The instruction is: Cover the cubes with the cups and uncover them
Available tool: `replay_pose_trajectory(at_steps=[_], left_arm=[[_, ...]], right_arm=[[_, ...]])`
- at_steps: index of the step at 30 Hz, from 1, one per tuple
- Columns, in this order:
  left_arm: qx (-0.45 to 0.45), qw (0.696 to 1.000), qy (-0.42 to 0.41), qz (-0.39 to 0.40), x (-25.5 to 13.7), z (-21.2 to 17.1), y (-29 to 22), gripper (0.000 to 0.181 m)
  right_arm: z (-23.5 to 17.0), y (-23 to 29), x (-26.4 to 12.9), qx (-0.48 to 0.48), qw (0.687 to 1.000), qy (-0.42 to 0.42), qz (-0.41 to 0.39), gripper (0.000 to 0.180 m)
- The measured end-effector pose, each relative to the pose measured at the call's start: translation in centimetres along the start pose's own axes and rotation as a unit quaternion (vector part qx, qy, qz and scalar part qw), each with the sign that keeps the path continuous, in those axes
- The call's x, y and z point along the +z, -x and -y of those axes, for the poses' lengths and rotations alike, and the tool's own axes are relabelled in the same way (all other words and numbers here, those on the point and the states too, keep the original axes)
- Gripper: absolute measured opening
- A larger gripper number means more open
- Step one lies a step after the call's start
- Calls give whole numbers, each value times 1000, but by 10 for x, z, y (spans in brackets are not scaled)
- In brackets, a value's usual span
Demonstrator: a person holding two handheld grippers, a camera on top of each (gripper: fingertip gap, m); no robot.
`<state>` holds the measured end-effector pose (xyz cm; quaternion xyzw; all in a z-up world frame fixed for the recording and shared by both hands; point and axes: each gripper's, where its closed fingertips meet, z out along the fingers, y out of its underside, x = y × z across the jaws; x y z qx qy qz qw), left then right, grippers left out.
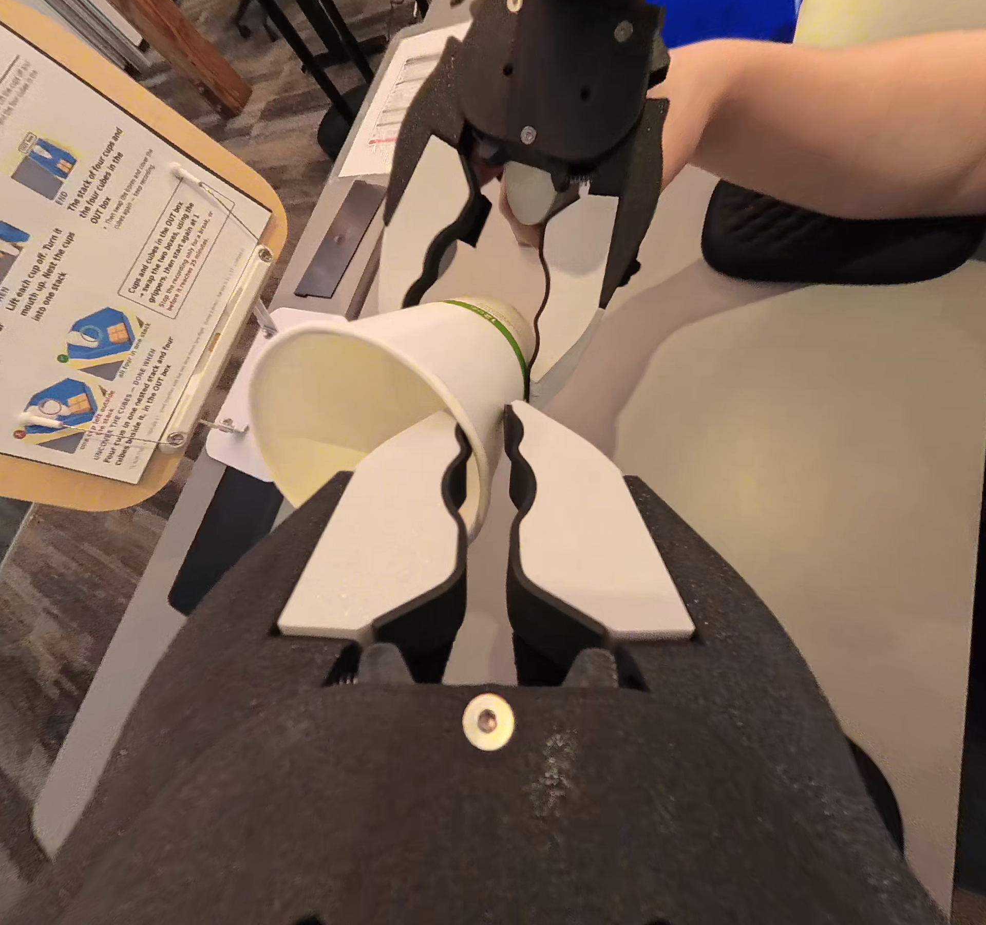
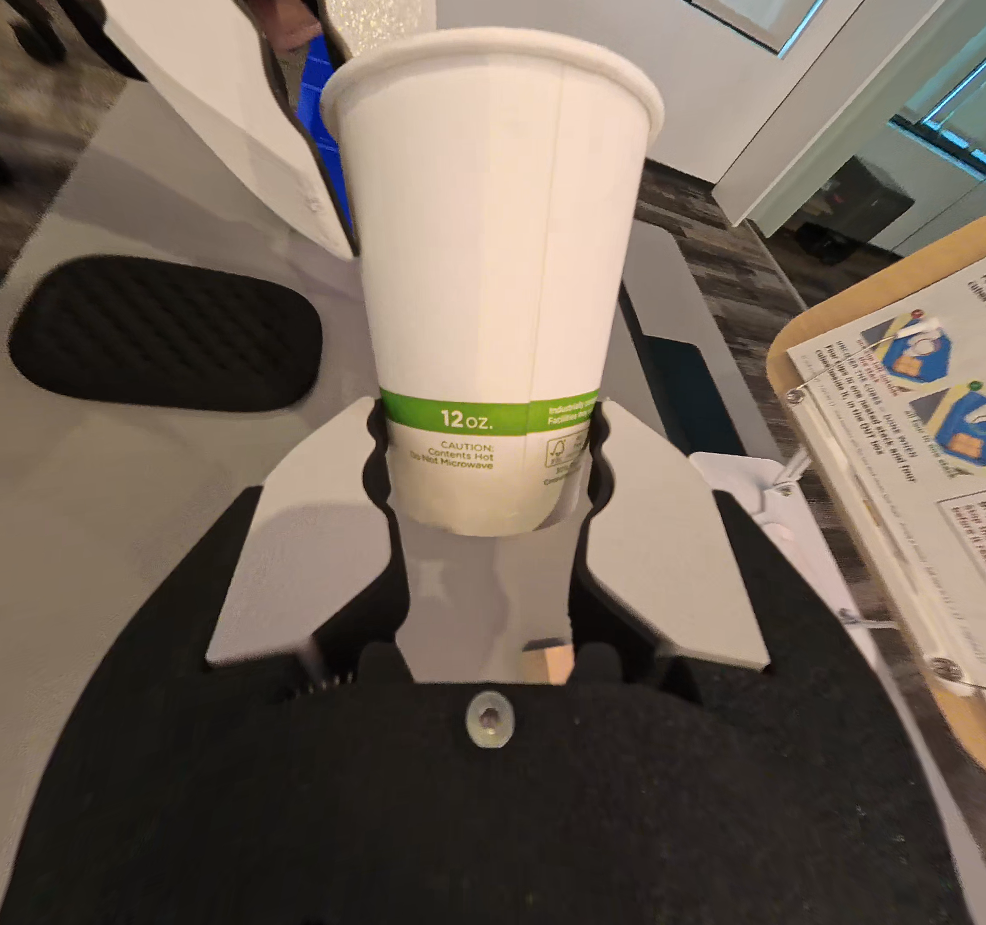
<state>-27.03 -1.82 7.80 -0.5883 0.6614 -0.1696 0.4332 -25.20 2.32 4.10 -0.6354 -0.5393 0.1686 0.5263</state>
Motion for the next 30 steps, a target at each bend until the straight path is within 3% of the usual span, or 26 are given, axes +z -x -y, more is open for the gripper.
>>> replay_pose_trajectory(at_steps=[1, 10, 14, 19, 24, 30], left_arm=[[-6, 1000, -10, 5, 1, 0, -1, 9], [-26, 998, -64, 9, 2, -15, -27, 4], [-47, 989, -134, 41, -13, -8, -26, 0], [-110, 962, -248, 20, -36, 1, -32, 0], [-131, 936, -328, -17, -54, 5, -49, 0], [-155, 907, -387, -56, -66, 11, -63, 0]], right_arm=[[1, -1, -1, -12, 1000, 0, -7, 72], [0, 14, -8, -122, 992, 37, -10, 72], [31, 17, -20, -144, 987, -60, -32, 79], [47, 17, -38, -118, 983, -142, -13, 86], [63, 31, -54, -90, 967, -233, 51, 84], [72, 53, -55, -118, 954, -262, 83, 88]])
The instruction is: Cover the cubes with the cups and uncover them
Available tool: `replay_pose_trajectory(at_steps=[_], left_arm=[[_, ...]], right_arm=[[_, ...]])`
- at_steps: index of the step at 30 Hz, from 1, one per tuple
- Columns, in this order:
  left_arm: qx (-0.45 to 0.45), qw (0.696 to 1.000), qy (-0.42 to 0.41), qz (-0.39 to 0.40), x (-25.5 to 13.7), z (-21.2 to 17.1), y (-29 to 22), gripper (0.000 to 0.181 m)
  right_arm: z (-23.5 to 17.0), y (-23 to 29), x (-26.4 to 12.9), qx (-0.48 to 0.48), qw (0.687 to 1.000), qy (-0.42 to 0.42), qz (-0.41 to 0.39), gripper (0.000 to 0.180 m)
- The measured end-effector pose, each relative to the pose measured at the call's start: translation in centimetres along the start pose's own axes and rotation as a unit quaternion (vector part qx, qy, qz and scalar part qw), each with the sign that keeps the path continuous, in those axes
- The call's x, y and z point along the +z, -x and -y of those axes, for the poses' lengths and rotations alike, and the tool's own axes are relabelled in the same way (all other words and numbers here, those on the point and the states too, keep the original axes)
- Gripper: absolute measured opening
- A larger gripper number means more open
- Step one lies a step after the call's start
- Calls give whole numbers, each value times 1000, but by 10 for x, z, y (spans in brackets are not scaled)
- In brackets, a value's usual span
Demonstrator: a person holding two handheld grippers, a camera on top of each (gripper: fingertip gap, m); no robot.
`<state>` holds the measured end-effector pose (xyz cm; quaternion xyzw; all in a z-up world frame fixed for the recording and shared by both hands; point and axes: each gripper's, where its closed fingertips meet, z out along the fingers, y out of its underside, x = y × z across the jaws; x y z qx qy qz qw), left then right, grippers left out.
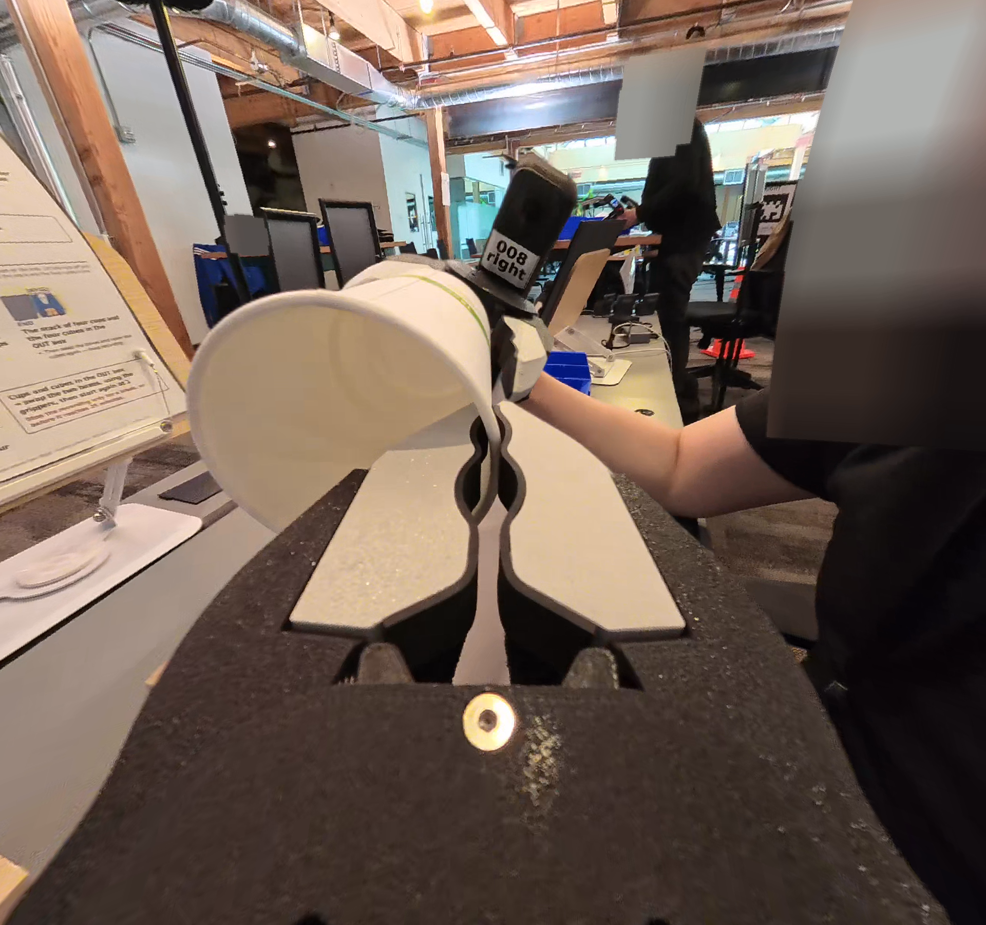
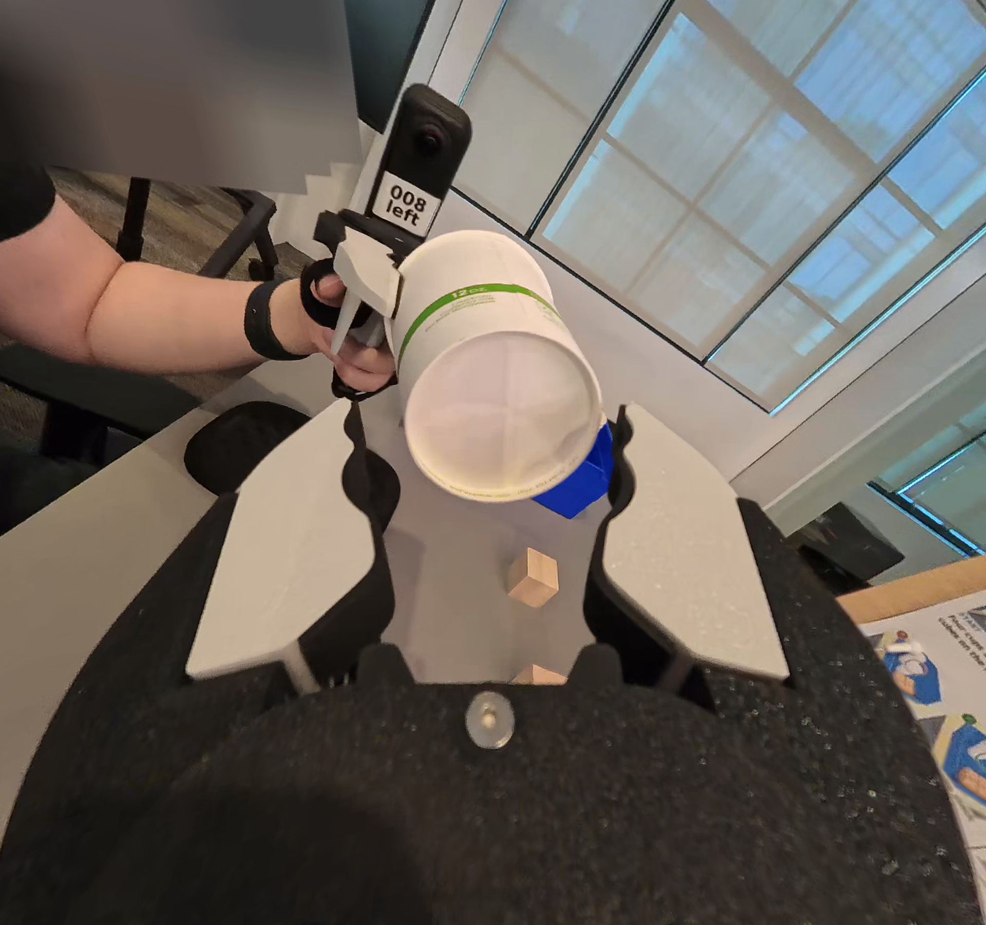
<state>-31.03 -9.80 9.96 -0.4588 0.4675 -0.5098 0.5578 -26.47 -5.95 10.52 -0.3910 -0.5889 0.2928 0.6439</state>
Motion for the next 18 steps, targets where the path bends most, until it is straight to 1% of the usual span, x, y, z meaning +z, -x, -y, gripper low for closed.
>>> replay_pose_trajectory(at_steps=[7, 10, 18], left_arm=[[-3, 1000, 4, -17, 5, -7, -7, 0], [9, 1000, 11, -13, 7, -10, -7, 0], [21, 999, 27, -6, 7, -14, -8, 0]], right_arm=[[-1, 6, 7, -16, 1000, 4, 5, 84], [-3, 6, 8, -28, 1000, 10, 1, 77], [-10, 8, 8, -32, 999, 32, 7, 77]])
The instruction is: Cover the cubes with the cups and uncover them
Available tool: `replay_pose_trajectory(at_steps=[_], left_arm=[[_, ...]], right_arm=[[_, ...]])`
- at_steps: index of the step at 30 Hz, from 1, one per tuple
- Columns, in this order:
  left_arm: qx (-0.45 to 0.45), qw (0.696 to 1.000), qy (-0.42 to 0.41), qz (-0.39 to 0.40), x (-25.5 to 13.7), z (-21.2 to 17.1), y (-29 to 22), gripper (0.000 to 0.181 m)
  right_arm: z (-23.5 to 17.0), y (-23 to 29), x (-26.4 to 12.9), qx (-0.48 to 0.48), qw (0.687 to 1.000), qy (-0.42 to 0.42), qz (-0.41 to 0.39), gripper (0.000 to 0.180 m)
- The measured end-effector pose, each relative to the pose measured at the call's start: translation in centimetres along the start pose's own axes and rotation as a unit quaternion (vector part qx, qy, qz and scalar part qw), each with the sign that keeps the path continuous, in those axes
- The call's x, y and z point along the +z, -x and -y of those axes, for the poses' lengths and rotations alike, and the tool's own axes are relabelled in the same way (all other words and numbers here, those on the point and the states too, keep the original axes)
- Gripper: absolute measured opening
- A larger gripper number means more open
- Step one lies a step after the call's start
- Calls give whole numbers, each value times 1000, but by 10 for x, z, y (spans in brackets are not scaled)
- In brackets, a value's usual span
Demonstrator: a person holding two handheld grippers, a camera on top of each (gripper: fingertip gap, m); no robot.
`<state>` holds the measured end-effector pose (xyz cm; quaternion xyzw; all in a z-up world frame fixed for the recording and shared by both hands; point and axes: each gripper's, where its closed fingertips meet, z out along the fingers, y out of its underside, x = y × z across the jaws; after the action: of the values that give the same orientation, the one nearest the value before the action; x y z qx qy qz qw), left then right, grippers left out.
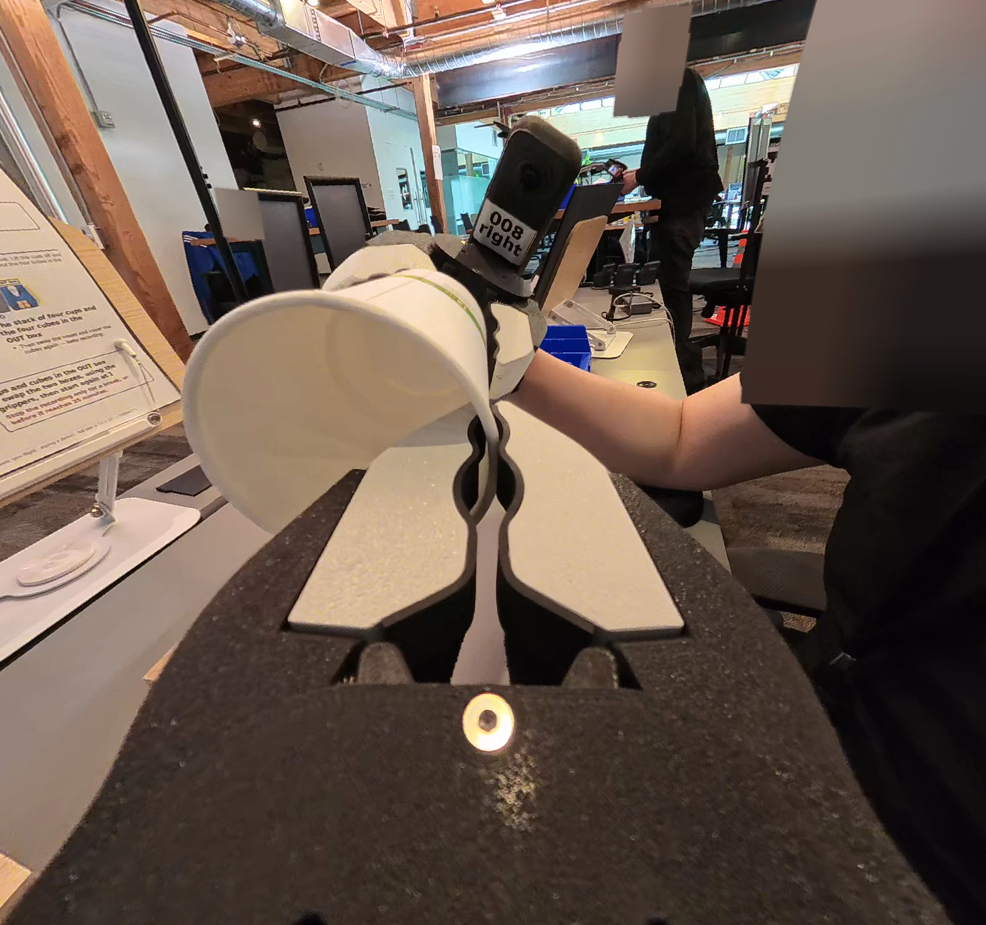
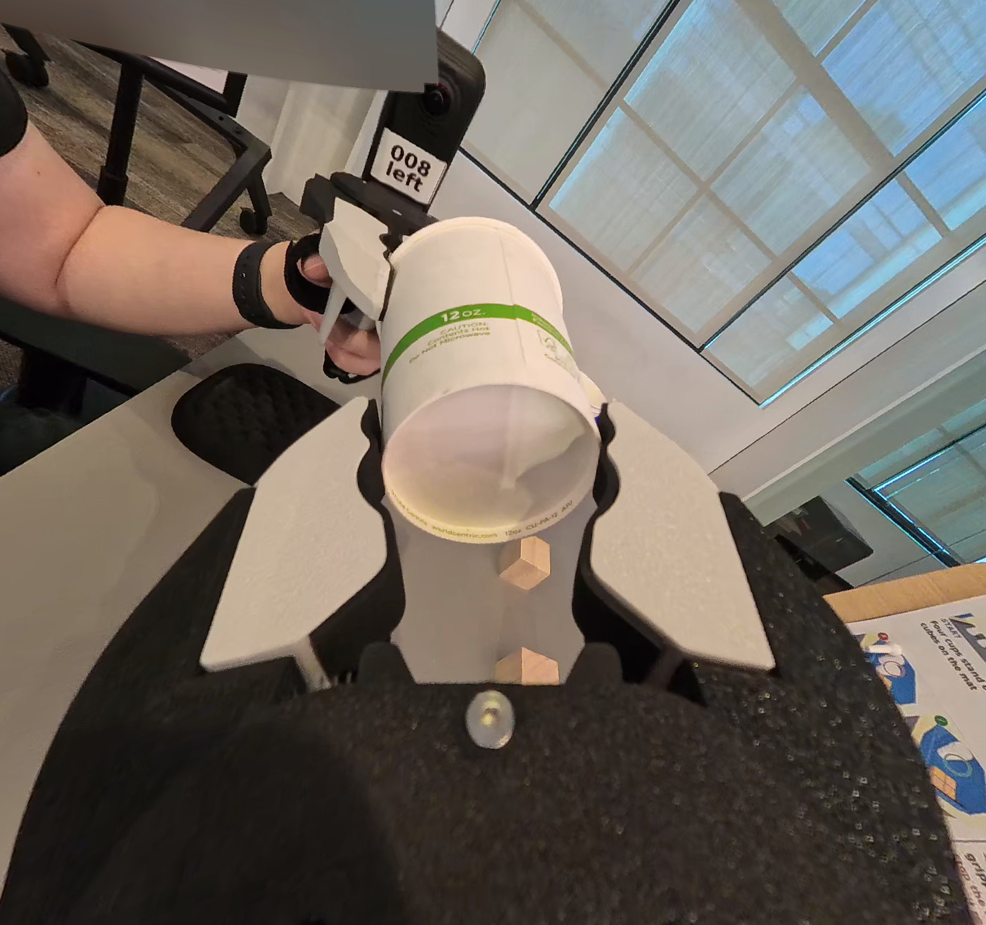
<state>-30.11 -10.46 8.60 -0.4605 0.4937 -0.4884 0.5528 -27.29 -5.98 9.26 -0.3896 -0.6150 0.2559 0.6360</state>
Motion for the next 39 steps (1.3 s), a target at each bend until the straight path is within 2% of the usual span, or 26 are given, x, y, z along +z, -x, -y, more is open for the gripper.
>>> replay_pose_trajectory(at_steps=[8, 15, 22, 28, 35, 39], left_arm=[[-8, 1000, -2, -10, -1, 0, -5, 0], [10, 1000, -4, 15, -1, -1, -2, 1], [-35, 999, -26, 27, -8, 4, 6, 19], [-7, 996, -22, 81, -23, -4, 17, 29], [11, 985, 29, 171, -51, -38, 26, 31], [9, 981, 52, 185, -71, -57, 16, 29]], right_arm=[[4, 6, 0, -12, 1000, -1, 12, 77], [4, 5, -1, -25, 1000, 13, 8, 76], [-1, 3, -2, -49, 998, 43, -2, 76], [-9, -3, -7, -64, 995, 75, -18, 76], [-16, -23, -41, -71, 986, 143, -55, 76], [-38, -42, -87, -53, 961, 253, -96, 76]])
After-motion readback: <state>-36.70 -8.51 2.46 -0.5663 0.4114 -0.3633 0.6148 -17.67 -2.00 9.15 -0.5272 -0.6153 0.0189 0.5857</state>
